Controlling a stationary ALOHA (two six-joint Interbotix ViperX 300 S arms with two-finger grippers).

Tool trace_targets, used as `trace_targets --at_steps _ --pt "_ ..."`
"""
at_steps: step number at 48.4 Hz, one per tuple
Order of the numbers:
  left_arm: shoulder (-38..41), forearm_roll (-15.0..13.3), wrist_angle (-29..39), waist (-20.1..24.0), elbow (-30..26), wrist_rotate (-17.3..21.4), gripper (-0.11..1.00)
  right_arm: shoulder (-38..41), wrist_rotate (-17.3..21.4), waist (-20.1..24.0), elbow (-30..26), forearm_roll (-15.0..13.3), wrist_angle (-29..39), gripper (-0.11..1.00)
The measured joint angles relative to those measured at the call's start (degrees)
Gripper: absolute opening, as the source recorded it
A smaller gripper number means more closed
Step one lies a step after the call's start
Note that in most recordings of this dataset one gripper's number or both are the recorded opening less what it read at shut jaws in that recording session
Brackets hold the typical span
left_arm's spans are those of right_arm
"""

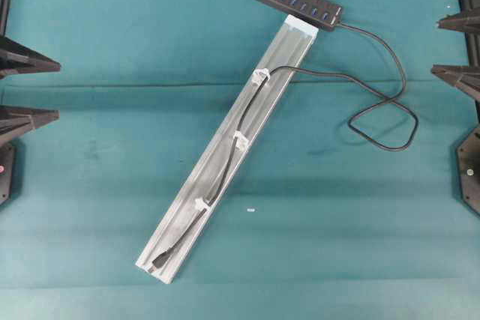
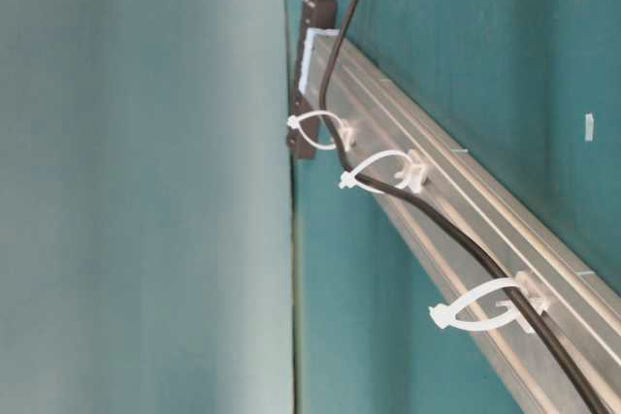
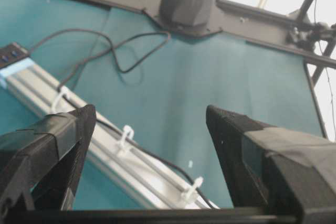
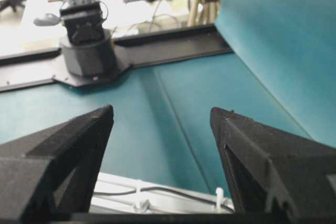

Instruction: Pass the USB cable through three rings with both arms.

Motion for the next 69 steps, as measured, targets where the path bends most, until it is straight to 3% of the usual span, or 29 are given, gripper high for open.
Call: trace_targets --at_steps 69 --pt "0.7 0.0 0.1 0.0 1.7 -1.1 0.92 0.4 0.1 0.0 2.6 0.0 -0.8 0.86"
